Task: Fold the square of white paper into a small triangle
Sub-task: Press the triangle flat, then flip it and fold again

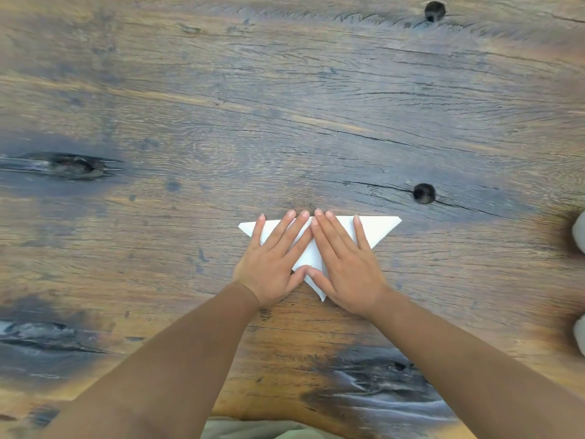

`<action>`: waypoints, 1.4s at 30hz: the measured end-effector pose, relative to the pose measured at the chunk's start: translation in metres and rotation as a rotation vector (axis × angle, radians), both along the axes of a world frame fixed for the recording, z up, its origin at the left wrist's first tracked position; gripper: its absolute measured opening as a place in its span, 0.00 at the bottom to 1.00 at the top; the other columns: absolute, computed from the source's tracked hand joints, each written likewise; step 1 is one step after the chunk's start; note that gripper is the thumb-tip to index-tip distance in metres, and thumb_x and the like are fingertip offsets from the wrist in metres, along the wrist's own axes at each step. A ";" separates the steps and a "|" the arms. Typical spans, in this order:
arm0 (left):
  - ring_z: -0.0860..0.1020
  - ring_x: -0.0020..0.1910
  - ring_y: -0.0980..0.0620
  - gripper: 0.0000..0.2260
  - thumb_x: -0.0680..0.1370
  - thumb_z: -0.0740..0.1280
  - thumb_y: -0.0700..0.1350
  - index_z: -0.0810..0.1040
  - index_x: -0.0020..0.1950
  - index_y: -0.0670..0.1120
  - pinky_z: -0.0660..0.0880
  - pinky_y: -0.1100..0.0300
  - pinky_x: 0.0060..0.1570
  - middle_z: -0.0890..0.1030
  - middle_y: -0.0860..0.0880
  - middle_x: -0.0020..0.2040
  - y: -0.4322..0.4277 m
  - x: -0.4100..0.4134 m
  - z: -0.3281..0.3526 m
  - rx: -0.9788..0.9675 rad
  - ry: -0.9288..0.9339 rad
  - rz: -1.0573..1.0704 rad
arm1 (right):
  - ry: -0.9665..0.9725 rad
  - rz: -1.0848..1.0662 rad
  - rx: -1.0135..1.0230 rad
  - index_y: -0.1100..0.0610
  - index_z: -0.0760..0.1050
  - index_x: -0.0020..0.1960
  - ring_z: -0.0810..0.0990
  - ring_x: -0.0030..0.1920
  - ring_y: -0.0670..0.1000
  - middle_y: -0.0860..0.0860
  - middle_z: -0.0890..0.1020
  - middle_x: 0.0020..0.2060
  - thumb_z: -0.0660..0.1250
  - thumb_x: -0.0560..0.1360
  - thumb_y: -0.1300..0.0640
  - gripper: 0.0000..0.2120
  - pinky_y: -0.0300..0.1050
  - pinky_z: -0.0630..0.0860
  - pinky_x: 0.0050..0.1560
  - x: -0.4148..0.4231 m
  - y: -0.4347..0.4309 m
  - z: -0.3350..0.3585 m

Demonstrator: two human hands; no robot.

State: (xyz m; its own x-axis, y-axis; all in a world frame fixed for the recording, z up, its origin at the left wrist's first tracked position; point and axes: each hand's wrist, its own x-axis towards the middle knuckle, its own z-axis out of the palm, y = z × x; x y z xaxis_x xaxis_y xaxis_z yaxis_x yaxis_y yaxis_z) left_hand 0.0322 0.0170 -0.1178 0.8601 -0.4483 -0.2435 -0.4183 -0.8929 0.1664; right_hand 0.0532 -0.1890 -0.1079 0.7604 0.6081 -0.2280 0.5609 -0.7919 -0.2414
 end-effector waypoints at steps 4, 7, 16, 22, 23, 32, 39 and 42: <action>0.49 0.81 0.47 0.31 0.82 0.52 0.61 0.52 0.82 0.48 0.50 0.34 0.75 0.51 0.47 0.82 0.000 0.000 -0.002 -0.011 -0.022 -0.001 | 0.011 -0.037 -0.029 0.61 0.48 0.81 0.47 0.82 0.53 0.56 0.51 0.82 0.46 0.82 0.38 0.36 0.64 0.48 0.79 -0.001 -0.018 -0.002; 0.50 0.81 0.47 0.31 0.82 0.52 0.60 0.52 0.82 0.48 0.51 0.33 0.74 0.51 0.47 0.82 0.000 -0.001 -0.002 -0.008 -0.016 0.006 | 0.024 -0.088 -0.046 0.60 0.48 0.81 0.48 0.81 0.52 0.55 0.51 0.82 0.48 0.82 0.38 0.36 0.65 0.48 0.78 -0.001 -0.044 -0.001; 0.49 0.81 0.47 0.30 0.83 0.50 0.60 0.49 0.82 0.48 0.51 0.33 0.75 0.49 0.47 0.83 0.001 -0.001 -0.001 -0.005 -0.018 0.001 | 0.040 -0.222 -0.173 0.57 0.44 0.82 0.46 0.81 0.51 0.52 0.49 0.82 0.43 0.82 0.37 0.35 0.65 0.47 0.78 -0.002 -0.106 0.011; 0.50 0.81 0.46 0.30 0.82 0.52 0.59 0.51 0.82 0.48 0.51 0.33 0.75 0.51 0.47 0.82 0.000 -0.001 -0.004 -0.021 -0.043 0.006 | 0.031 -0.232 -0.097 0.58 0.46 0.82 0.46 0.82 0.52 0.53 0.50 0.82 0.45 0.82 0.37 0.35 0.59 0.40 0.79 -0.003 -0.079 0.018; 0.51 0.81 0.46 0.30 0.82 0.52 0.59 0.51 0.82 0.48 0.51 0.33 0.74 0.51 0.47 0.82 0.000 -0.002 -0.004 -0.024 -0.040 0.007 | 0.033 -0.212 -0.077 0.58 0.46 0.82 0.46 0.82 0.53 0.53 0.50 0.82 0.46 0.82 0.38 0.35 0.60 0.41 0.80 -0.004 -0.071 0.018; 0.49 0.81 0.49 0.30 0.79 0.58 0.55 0.57 0.80 0.49 0.48 0.31 0.74 0.53 0.50 0.82 -0.002 0.002 0.010 -0.110 0.030 0.069 | 0.022 -0.106 -0.052 0.58 0.49 0.81 0.48 0.81 0.53 0.53 0.51 0.82 0.49 0.83 0.43 0.33 0.62 0.49 0.79 -0.014 -0.029 -0.002; 0.47 0.81 0.48 0.29 0.83 0.52 0.56 0.51 0.82 0.45 0.51 0.33 0.75 0.50 0.48 0.82 -0.017 0.001 0.010 -0.053 0.032 0.023 | -0.050 -0.110 -0.088 0.58 0.47 0.82 0.48 0.81 0.53 0.53 0.50 0.82 0.50 0.82 0.43 0.33 0.63 0.51 0.79 -0.016 -0.030 -0.015; 0.46 0.81 0.48 0.30 0.83 0.51 0.58 0.49 0.82 0.45 0.50 0.34 0.75 0.48 0.48 0.83 -0.018 -0.001 0.004 -0.013 0.033 0.015 | -0.052 -0.108 -0.084 0.58 0.47 0.82 0.48 0.82 0.53 0.53 0.50 0.82 0.49 0.82 0.43 0.33 0.62 0.49 0.79 -0.016 -0.031 -0.016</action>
